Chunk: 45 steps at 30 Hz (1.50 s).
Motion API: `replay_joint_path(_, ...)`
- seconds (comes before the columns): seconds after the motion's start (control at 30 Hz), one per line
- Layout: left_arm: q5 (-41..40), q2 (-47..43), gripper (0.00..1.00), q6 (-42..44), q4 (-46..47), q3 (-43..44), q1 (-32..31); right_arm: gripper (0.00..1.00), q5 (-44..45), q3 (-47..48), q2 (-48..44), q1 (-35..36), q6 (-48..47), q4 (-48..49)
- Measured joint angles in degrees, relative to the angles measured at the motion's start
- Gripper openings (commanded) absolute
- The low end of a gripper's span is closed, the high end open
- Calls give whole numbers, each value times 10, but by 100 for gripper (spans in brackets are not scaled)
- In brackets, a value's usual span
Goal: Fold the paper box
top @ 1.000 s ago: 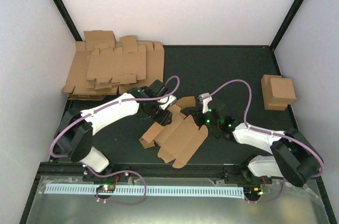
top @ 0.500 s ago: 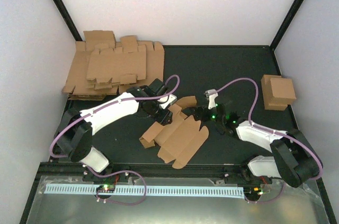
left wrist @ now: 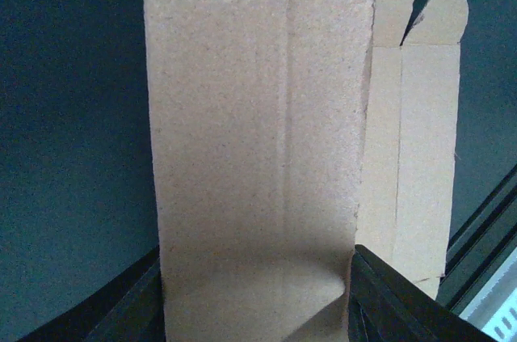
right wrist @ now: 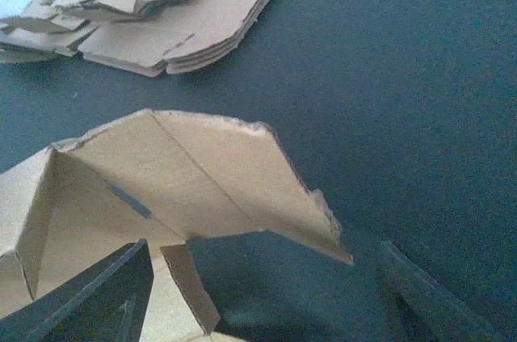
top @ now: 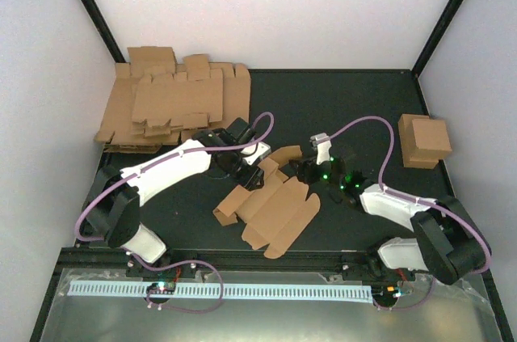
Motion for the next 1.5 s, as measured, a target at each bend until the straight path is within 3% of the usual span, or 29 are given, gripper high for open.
replay_joint_path(0.1,5,0,55,3,-5,5,0,68,0,-3,8,0,-7,25)
replay_joint_path(0.27,10,0,55,10,-11,7,0,69,3,-3,31,0,-17,40)
replay_joint_path(0.43,14,0,55,12,-16,8,0,91,20,-3,37,0,-23,43)
replay_joint_path(0.57,15,0,55,12,-19,13,0,95,38,-3,34,-6,-23,44)
replay_joint_path(0.7,15,0,55,15,-19,17,0,78,18,-10,34,-45,-16,61)
replay_joint_path(1.0,16,4,55,28,-27,27,0,74,-122,-15,66,-77,-20,142)
replay_joint_path(1.23,16,7,55,40,-38,39,0,37,-176,-15,70,-77,-27,169)
replay_joint_path(1.5,15,13,55,40,-37,42,0,16,-198,-22,67,-75,-22,174)
